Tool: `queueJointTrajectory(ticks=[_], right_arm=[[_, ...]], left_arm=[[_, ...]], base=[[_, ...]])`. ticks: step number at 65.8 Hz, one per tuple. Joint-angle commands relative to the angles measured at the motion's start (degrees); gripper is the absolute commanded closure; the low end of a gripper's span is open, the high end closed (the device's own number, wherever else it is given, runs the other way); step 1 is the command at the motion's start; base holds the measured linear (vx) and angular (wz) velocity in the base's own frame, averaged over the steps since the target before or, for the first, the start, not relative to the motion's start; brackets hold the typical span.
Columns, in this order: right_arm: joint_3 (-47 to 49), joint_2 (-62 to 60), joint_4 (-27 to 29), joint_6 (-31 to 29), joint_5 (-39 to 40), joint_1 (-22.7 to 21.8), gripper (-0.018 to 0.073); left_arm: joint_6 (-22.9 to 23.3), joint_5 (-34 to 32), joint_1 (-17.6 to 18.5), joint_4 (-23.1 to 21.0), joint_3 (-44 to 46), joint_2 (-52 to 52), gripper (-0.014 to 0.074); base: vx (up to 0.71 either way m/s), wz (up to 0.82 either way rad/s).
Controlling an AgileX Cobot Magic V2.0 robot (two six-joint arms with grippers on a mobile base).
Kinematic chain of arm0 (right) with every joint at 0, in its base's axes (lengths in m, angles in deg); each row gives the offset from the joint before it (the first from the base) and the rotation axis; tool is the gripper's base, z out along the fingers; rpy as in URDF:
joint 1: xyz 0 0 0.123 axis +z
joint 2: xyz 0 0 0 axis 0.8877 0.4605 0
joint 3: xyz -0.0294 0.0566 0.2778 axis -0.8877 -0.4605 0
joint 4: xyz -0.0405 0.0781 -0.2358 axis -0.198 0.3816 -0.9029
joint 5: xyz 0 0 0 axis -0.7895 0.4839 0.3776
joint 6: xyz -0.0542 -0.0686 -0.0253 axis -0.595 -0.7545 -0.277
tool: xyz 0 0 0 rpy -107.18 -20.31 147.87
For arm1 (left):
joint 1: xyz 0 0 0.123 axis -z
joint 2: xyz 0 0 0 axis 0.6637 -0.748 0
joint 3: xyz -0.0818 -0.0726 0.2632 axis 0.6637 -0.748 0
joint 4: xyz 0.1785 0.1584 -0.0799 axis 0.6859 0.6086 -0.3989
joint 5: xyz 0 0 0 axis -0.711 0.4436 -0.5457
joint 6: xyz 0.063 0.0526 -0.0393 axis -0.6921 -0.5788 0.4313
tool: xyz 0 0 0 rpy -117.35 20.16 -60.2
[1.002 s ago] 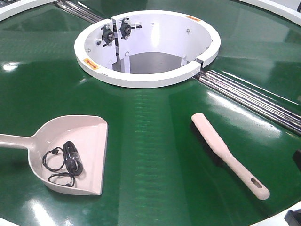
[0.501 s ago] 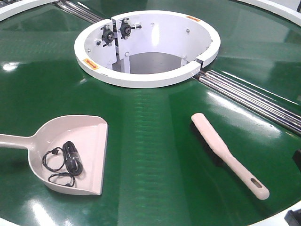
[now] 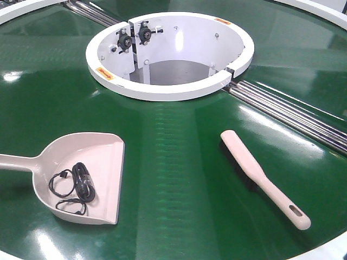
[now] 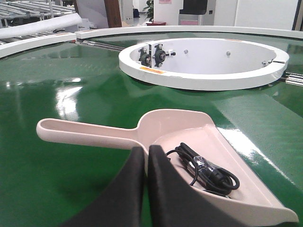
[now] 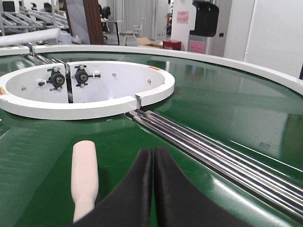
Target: Clean and inspect green conveyor with broom and dustpan
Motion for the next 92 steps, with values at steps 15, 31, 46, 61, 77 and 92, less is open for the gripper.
queueJointTrajectory(ticks=[15,31,46,61,77,92], right_arm=[[-4.99,-7.44,-0.77,0.95,2.72,-0.46,0.0568],[-4.99,-7.44,-0.7,1.01,2.61,-0.46,0.0568],[-4.99,-7.44,-0.7,1.01,2.61,-0.46,0.0568],[-4.99,-7.44,-0.7,1.01,2.61,-0.46,0.0568],[-4.99,-7.44,-0.7,1.01,2.61,-0.46,0.0568],[-4.99,-7.44,-0.7,1.01,2.61,-0.46,0.0568]], left_arm=[[0.57,-3.77,-0.04,-0.06,-0.56,0.86,0.0604],[0.57,-3.77,-0.04,-0.06,-0.56,0.86,0.0604],[0.57,-3.77,-0.04,-0.06,-0.56,0.86,0.0604],[0.57,-3.77,-0.04,-0.06,-0.56,0.86,0.0604],[0.57,-3.77,-0.04,-0.06,-0.56,0.86,0.0604],[0.57,-3.77,-0.04,-0.06,-0.56,0.86,0.0604]], base=[[0.0,0.0],[0.0,0.0],[0.0,0.0],[0.0,0.0],[0.0,0.0],[0.0,0.0]])
